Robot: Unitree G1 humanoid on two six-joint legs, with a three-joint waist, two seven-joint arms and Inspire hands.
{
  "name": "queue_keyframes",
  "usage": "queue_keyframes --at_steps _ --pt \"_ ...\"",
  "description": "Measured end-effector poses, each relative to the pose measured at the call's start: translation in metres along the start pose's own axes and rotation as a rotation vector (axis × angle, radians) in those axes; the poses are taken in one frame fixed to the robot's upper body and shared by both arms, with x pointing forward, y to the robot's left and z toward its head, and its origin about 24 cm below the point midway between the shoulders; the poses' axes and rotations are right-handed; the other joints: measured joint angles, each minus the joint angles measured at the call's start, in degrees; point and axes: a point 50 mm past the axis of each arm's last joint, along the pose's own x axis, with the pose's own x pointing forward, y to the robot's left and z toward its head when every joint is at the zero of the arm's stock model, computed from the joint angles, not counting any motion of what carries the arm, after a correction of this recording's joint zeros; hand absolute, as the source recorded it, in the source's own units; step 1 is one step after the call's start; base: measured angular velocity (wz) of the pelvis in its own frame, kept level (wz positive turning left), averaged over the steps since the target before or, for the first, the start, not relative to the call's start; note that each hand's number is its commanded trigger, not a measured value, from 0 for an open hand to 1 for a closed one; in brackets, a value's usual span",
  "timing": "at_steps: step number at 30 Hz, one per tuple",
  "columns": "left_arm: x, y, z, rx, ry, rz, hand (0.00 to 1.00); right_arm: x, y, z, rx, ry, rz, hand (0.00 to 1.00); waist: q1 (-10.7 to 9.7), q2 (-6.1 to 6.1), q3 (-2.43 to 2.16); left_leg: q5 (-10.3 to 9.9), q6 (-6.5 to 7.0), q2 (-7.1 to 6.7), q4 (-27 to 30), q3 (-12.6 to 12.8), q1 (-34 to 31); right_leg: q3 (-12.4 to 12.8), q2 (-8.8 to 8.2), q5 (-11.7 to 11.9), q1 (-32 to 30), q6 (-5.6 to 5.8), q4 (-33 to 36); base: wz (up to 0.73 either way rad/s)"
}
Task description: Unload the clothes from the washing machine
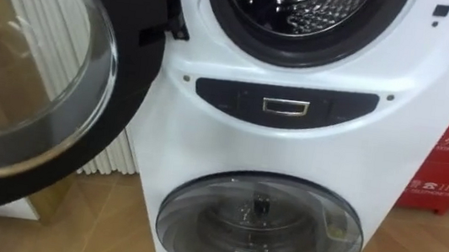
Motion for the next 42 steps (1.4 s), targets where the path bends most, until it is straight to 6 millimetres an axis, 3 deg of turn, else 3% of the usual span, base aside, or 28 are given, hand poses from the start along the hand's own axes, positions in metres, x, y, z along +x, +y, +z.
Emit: queue_keyframes --at_steps 2,7,9,16,22,27,32,37,42 --pt "0.002 -0.003 0.005 -0.007 -0.012 -0.01 0.0 0.001 0.001 0.001 -0.008 0.001 0.005 0.0 -0.06 -0.32 0.22 0.0 0.0 0.04 0.02 -0.2 -0.26 -0.24 0.0 0.0 -0.05 0.01 -0.07 0.11" --pt "-0.001 -0.016 0.017 0.024 -0.062 -0.066 0.0 0.001 0.004 0.003 -0.047 -0.005 0.028 0.0 -0.16 -1.08 0.28 0.0 0.0 0.0 0.17 -0.72 -0.87 -0.77 0.0 0.04 -0.27 0.05 -0.23 0.11" --pt "-0.008 -0.029 0.027 0.029 -0.099 -0.125 0.0 0.002 0.006 0.004 -0.079 -0.007 0.046 0.0 -0.37 -1.48 0.4 0.0 0.0 -0.06 0.83 -1.72 -1.69 -1.57 -0.26 0.26 -0.14 0.27 -0.4 0.35" --pt "-0.03 -0.053 0.042 0.113 -0.156 -0.212 0.0 0.006 0.019 0.0 -0.103 0.058 0.107 0.0 -1.88 -1.82 0.57 0.37 0.64 -0.34 2.29 -1.81 -3.83 -0.94 -1.41 0.86 -0.12 1.11 -1.03 0.42" --pt "-0.078 -0.069 0.078 0.007 -0.314 -0.257 0.0 0.007 0.026 -0.004 -0.176 0.11 0.147 0.0 -1.92 -2.39 0.87 1.33 2.17 -1.19 2.63 -1.58 -6.28 1.29 -2.76 2.82 0.02 2.27 -2.54 0.45" --pt "-0.134 -0.066 0.108 -0.067 -0.531 -0.35 0.0 0.007 0.044 -0.003 -0.241 0.114 0.198 0.0 -1.92 -2.26 0.92 2.44 4.08 -2.39 0.91 1.79 -6.35 1.61 -4.47 4.84 0.2 3.17 -2.98 0.23" --pt "-0.162 -0.086 0.103 -0.082 -0.572 -0.582 0.0 0.004 0.051 -0.011 -0.201 0.126 0.223 0.0 -1.56 -2.37 0.92 2.83 5.06 -3.18 -0.89 5.07 -5.45 -0.7 -5.71 5.58 0.88 4.12 -2.95 -0.01" --pt "-0.193 -0.105 0.08 -0.008 -0.555 -0.875 0.0 0.004 0.057 -0.01 -0.228 0.1 0.214 0.0 -1.42 -2.8 0.63 2.58 5.46 -3.2 -0.89 8.21 -5.6 -4.61 -5.81 5.74 0.75 4.1 -2.98 -0.36" --pt "-0.222 -0.126 0.064 0.018 -0.517 -1.17 0.0 0.004 0.06 -0.006 -0.244 0.06 0.22 0.0 -1.96 -2.35 0.14 2.65 5.21 -3.2 -0.67 9.33 -4.97 -4.57 -5.66 5.52 -0.15 4.43 -3.21 -0.16"
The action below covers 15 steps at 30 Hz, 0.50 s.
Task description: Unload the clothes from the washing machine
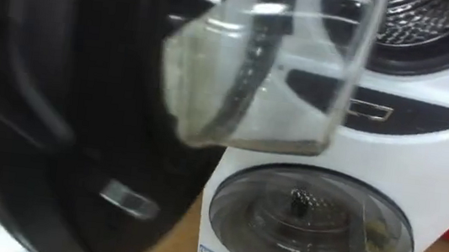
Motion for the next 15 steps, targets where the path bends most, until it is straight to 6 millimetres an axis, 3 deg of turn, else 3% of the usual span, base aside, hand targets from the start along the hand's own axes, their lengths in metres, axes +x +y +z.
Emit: queue_keyframes --at_steps 6,12,15 --pt "-0.004 -0.033 -0.004 -0.166 0.015 -0.267 0.0 0.002 0.009 0.01 -0.044 -0.035 0.027 0.0 -0.42 -0.12 0.08 -0.13 -1.01 0.51 -0.22 0.91 0.63 0.2 0.6 -0.92 0.04 0.01 -0.15 -0.11" --pt "-0.01 -0.053 -0.022 -0.285 0.101 -0.404 0.0 0.003 0.017 0.02 -0.086 -0.065 0.062 0.0 -1.71 0.21 0.12 -0.5 -2.09 1.27 -0.19 1.93 1.29 0.7 1.62 -1.3 0.28 -0.82 -0.78 -0.13" --pt "-0.012 -0.061 -0.024 -0.295 0.114 -0.449 0.0 0.003 0.021 0.021 -0.112 -0.067 0.079 0.0 -1.94 0.2 0.37 -0.71 -2.51 1.56 -0.17 1.69 1.45 1.7 2.17 -1.46 0.02 -1.07 -0.83 -0.18"
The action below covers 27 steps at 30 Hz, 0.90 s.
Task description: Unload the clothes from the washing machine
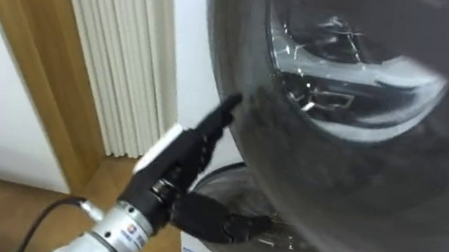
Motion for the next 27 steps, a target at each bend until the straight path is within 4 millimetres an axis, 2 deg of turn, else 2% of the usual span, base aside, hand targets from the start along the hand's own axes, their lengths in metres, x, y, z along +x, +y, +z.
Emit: queue_keyframes --at_steps 5,7,9,11,14,16,17,19,21,22,24,25,27 --pt "0.007 -0.011 -0.008 0.067 0.041 -0.054 0.0 0.002 0.006 0.006 -0.013 -0.014 0.025 0.0 -2.78 -0.48 0.46 -0.35 -0.62 0.6 0.2 -0.09 0.05 0.1 0.53 -0.3 -0.04 -0.44 0.01 -0.04" --pt "0.017 -0.017 -0.006 0.108 0.035 -0.089 0.0 0.002 0.008 0.009 -0.033 -0.02 0.033 0.0 -3.15 -0.78 0.93 -0.42 -0.73 0.71 0.38 -0.21 -0.03 0.63 0.69 -0.33 -0.15 -0.48 -0.02 -0.12" --pt "0.027 -0.017 -0.003 0.147 0.025 -0.087 0.0 0.004 0.011 0.015 -0.052 -0.034 0.041 0.0 -4.66 -0.8 0.95 -0.58 -0.94 0.77 0.4 -0.14 -0.33 1.5 0.96 -0.33 -0.87 -0.49 0.02 -0.17" --pt "0.037 -0.019 0.008 0.186 -0.018 -0.101 0.0 0.004 0.011 0.017 -0.057 -0.038 0.042 0.0 -6.13 -0.79 0.95 -0.6 -0.95 0.76 0.33 -0.09 -0.65 1.84 1.06 -0.32 -1.29 -0.5 -0.07 -0.11" --pt "0.063 -0.022 0.026 0.223 -0.092 -0.142 0.0 0.004 0.012 0.019 -0.055 -0.046 0.045 0.0 -8.1 -0.65 0.86 -0.59 -0.97 0.82 0.06 0.19 -0.25 3.23 1.36 -0.32 -1.38 -0.51 -0.02 -0.22" --pt "0.08 -0.018 0.02 0.227 -0.057 -0.138 0.0 0.004 0.013 0.02 -0.056 -0.05 0.046 0.0 -8.44 -0.4 0.73 -0.58 -0.98 0.79 0.24 0.11 0.51 4.84 1.61 -0.29 -1.0 -0.55 -0.02 -0.51" --pt "0.086 -0.014 0.01 0.222 -0.008 -0.128 0.0 0.004 0.012 0.02 -0.057 -0.052 0.044 0.0 -8.46 -0.08 0.65 -0.57 -0.99 0.77 0.62 -0.28 0.84 5.87 1.69 -0.26 -0.92 -0.6 -0.04 -0.61" --pt "0.088 -0.009 -0.01 0.202 0.08 -0.106 0.0 0.003 0.01 0.017 -0.044 -0.049 0.038 0.0 -9.1 0.44 0.4 -0.57 -0.99 0.78 0.86 -1.4 1.19 7.05 1.94 -0.23 -0.87 -0.7 -0.08 -0.48" --pt "0.08 -0.006 -0.043 0.181 0.215 -0.083 0.0 0.003 0.011 0.017 -0.029 -0.051 0.039 0.0 -10.18 0.65 0.45 -0.57 -0.99 0.88 0.82 -2.77 1.34 7.59 2.27 -0.22 -0.78 -0.81 -0.07 -0.2" --pt "0.077 -0.005 -0.053 0.178 0.253 -0.076 0.0 0.003 0.011 0.017 -0.024 -0.05 0.039 0.0 -10.28 0.67 0.44 -0.57 -1.0 0.93 0.76 -3.06 1.48 7.62 2.36 -0.25 -0.73 -0.86 -0.07 -0.11" --pt "0.051 0.0 -0.101 0.175 0.445 -0.015 0.0 0.002 0.009 0.013 -0.011 -0.043 0.03 0.0 -10.17 0.22 0.65 -0.57 -1.0 1.06 0.56 -3.73 2.24 7.73 2.67 -0.53 -0.09 -1.31 -0.08 -0.06" --pt "0.041 0.001 -0.114 0.171 0.504 0.003 0.0 0.002 0.008 0.012 -0.001 -0.039 0.026 0.0 -10.05 0.2 0.66 -0.57 -1.0 1.1 0.57 -4.0 2.42 7.66 2.71 -0.6 0.04 -1.4 -0.07 0.0" --pt "-0.011 0.008 -0.165 0.139 0.752 0.087 0.0 0.0 0.007 0.006 0.023 -0.031 0.013 0.0 -8.55 -0.22 0.74 -0.59 -1.16 1.39 0.57 -4.91 2.74 7.7 3.11 -0.82 0.04 -1.76 0.01 -0.03"
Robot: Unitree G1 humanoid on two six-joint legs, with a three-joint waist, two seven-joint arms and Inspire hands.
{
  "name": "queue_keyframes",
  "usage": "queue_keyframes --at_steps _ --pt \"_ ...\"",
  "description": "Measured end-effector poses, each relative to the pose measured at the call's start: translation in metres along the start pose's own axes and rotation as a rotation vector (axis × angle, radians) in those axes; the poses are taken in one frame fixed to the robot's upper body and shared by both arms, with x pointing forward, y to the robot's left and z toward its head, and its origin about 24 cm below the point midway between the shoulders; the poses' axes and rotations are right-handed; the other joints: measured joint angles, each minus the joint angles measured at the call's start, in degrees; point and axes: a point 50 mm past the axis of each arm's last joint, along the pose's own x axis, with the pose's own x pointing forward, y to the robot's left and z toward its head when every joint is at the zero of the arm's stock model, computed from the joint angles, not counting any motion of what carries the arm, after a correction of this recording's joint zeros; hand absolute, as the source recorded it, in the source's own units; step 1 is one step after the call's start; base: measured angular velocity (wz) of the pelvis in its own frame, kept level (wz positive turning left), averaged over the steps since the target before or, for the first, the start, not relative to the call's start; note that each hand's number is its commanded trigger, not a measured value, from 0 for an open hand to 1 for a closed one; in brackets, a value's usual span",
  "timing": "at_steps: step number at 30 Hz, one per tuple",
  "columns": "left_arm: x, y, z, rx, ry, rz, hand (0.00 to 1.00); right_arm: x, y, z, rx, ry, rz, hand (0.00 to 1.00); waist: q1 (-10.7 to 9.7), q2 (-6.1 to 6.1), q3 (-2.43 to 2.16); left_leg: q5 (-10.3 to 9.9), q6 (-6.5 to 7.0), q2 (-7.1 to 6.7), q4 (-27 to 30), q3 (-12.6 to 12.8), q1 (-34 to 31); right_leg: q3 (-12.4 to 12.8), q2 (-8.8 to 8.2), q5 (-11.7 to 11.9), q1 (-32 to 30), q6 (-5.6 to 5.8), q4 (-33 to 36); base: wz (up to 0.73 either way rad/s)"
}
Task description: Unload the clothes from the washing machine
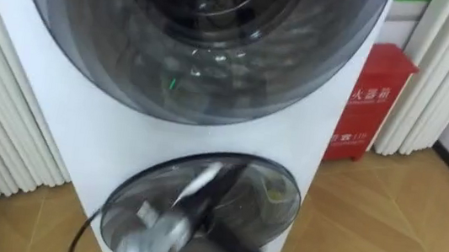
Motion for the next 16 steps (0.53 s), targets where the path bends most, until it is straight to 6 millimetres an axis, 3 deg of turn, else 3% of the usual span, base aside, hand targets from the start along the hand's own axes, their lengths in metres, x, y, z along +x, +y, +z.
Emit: queue_keyframes --at_steps 1,3,6,9,11,16 --pt "-0.004 0.001 -0.018 -0.007 0.06 0.016 0.0 0.0 0.0 -0.002 0.005 0.003 -0.001 0.0 0.69 -0.33 0.01 -0.06 -0.34 0.13 0.0 -0.06 0.02 0.08 0.17 -0.09 0.01 -0.15 -0.01 -0.04" --pt "-0.029 0.005 -0.087 -0.045 0.295 0.098 0.0 -0.002 -0.001 -0.01 0.026 0.022 -0.012 0.0 2.14 -1.56 -0.52 -0.43 -1.28 0.43 0.05 -0.72 -0.16 -0.56 0.75 -0.46 0.01 -0.7 -0.04 0.14" --pt "-0.065 0.012 -0.145 -0.106 0.5 0.208 0.0 -0.005 -0.006 -0.018 0.051 0.044 -0.026 0.0 5.46 -2.45 -0.83 -0.32 -1.48 0.67 0.03 -1.24 -0.13 -1.73 0.77 -0.63 0.04 -0.88 -0.09 0.17" --pt "-0.093 0.006 -0.18 -0.125 0.648 0.275 0.0 -0.006 -0.005 -0.022 0.057 0.054 -0.011 0.0 7.54 -2.36 -0.79 -0.32 -1.49 0.59 -0.02 -2.06 0.36 -2.47 0.56 -0.73 0.91 -0.78 -0.15 0.15" --pt "-0.105 0.001 -0.191 -0.132 0.691 0.304 0.0 -0.006 -0.003 -0.022 0.06 0.051 0.0 0.0 7.94 -2.21 -0.73 -0.32 -1.49 0.57 -0.19 -3.02 0.25 -3.23 0.29 -0.83 1.06 -0.62 -0.11 0.23" --pt "-0.114 -0.015 -0.2 -0.207 0.719 0.354 0.0 -0.007 -0.003 -0.028 0.077 0.071 -0.002 0.0 10.82 -2.43 -0.64 -0.49 -1.77 0.45 -0.76 -3.02 0.42 -3.19 0.32 -0.9 0.86 -0.54 0.0 0.03"
